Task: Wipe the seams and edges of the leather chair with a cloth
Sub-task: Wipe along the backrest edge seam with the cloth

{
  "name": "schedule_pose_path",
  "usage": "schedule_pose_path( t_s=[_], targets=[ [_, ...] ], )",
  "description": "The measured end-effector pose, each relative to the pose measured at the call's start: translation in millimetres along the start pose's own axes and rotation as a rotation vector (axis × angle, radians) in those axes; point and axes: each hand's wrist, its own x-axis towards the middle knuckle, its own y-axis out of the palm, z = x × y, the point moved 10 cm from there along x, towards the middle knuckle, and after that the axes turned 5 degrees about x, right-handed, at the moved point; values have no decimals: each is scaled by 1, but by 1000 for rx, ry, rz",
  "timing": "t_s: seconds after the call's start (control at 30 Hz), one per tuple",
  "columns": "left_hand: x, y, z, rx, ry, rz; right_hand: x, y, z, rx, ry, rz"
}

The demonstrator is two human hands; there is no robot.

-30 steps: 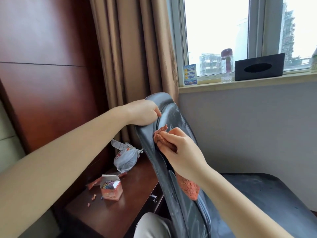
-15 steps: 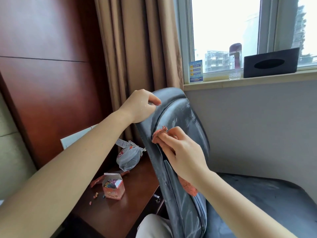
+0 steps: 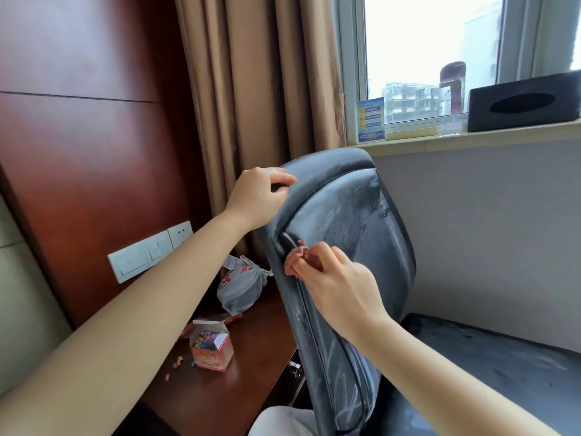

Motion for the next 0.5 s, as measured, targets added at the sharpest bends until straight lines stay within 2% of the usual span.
schedule_pose_path(
  t_s=[0.13,0.3,0.5],
  targets=[
    [-9,-4,3,14,28,-104,14,4,5,12,91,-67],
    [-27,-10,-3,-23,141,-282,-21,10,0,34,75,-44],
    [-48,-20,-6,-145,203,-460,-1,-9,-6,100,132,-120]
  ],
)
